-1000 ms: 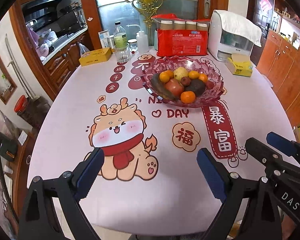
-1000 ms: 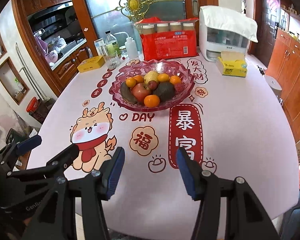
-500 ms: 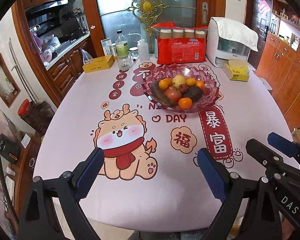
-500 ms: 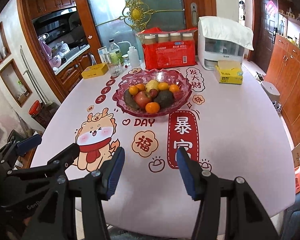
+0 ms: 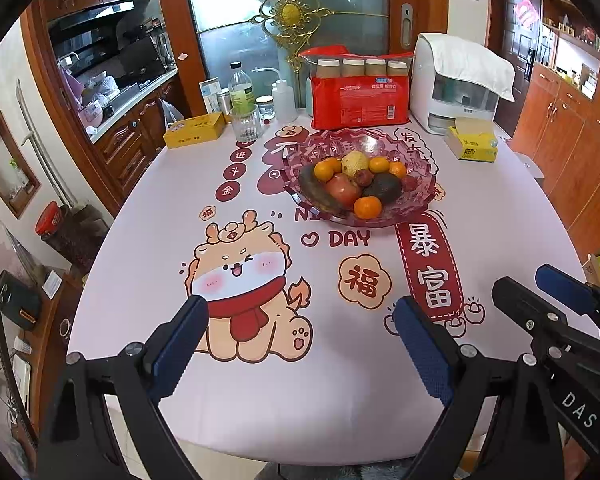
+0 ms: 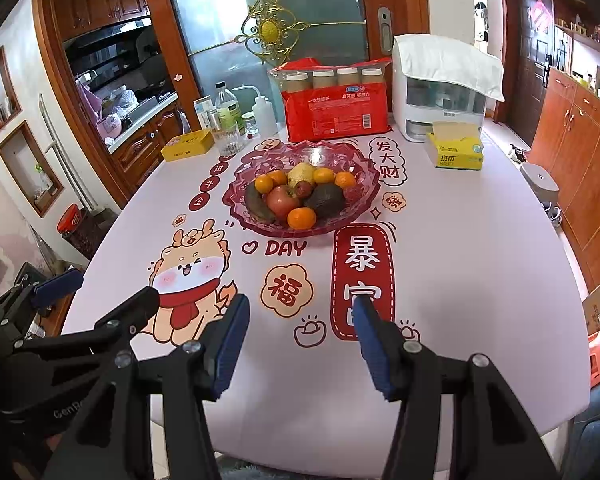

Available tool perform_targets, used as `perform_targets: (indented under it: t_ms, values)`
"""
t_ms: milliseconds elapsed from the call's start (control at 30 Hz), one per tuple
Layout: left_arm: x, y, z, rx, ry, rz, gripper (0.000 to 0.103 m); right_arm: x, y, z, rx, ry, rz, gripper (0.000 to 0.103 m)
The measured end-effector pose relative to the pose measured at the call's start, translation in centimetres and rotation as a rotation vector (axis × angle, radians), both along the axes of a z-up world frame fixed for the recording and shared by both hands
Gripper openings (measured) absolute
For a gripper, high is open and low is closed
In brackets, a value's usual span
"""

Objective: Organize fruits

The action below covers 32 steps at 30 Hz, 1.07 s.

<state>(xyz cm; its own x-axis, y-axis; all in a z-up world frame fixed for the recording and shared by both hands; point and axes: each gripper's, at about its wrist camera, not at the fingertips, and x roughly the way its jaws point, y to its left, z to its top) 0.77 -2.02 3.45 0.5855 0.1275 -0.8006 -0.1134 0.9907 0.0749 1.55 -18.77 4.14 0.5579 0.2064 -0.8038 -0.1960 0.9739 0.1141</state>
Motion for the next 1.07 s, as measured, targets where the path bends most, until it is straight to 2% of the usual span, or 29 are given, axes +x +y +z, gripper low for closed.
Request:
perform_targets:
  t_ms: [1067]
  values:
    - [0.12,-0.14,-0.37,-0.021,0.012,-0.004,0.093,0.02,-0.15,0.01,0.003,-0.001,0.003,0.055]
